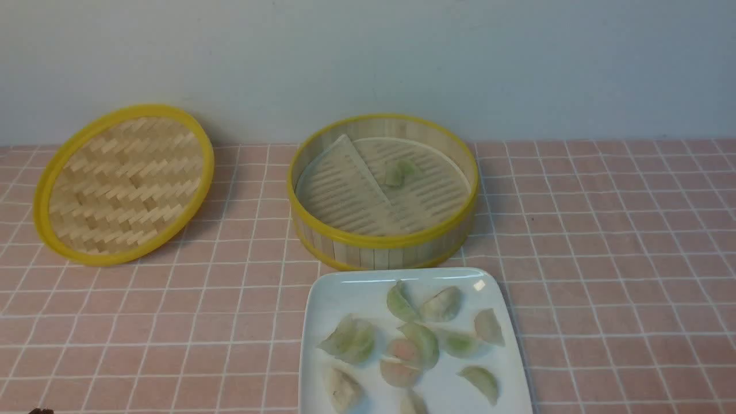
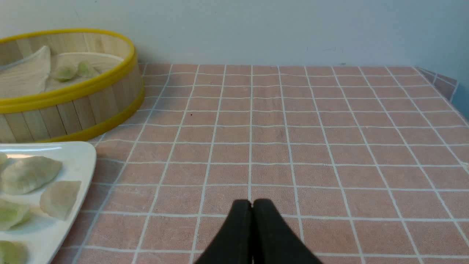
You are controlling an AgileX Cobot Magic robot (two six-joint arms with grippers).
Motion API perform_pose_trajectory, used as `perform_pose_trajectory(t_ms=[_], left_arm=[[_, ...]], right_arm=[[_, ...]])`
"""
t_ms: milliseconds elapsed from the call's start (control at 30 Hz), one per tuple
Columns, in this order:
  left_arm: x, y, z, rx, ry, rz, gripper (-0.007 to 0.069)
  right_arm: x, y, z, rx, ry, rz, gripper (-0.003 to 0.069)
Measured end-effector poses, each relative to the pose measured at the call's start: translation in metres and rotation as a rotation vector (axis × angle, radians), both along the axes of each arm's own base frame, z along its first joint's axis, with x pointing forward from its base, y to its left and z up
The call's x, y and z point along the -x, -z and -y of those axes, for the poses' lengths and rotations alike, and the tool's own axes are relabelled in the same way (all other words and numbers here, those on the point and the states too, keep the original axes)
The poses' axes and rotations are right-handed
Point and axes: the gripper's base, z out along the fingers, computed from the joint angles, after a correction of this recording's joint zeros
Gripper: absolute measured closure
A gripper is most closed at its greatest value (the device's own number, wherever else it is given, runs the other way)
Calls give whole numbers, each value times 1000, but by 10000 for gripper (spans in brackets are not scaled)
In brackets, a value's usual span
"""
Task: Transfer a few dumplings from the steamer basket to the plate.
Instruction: Use the right arm to grab a dumpling from inside the steamer
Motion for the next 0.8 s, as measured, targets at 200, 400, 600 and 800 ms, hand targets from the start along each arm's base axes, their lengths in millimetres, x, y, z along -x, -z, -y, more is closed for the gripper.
perform_pose_trajectory(t_ms=[200, 400, 600, 800], left_arm=[[0, 0, 0, 0, 0, 0, 631], [0, 0, 0, 0, 0, 0, 631], [0, 0, 0, 0, 0, 0, 631], [0, 0, 0, 0, 0, 0, 631]], right_arm=[[0, 0, 0, 0, 0, 0, 673], [0, 0, 0, 0, 0, 0, 673], [0, 0, 0, 2, 0, 0, 673], [0, -1, 1, 37, 3, 10, 673]])
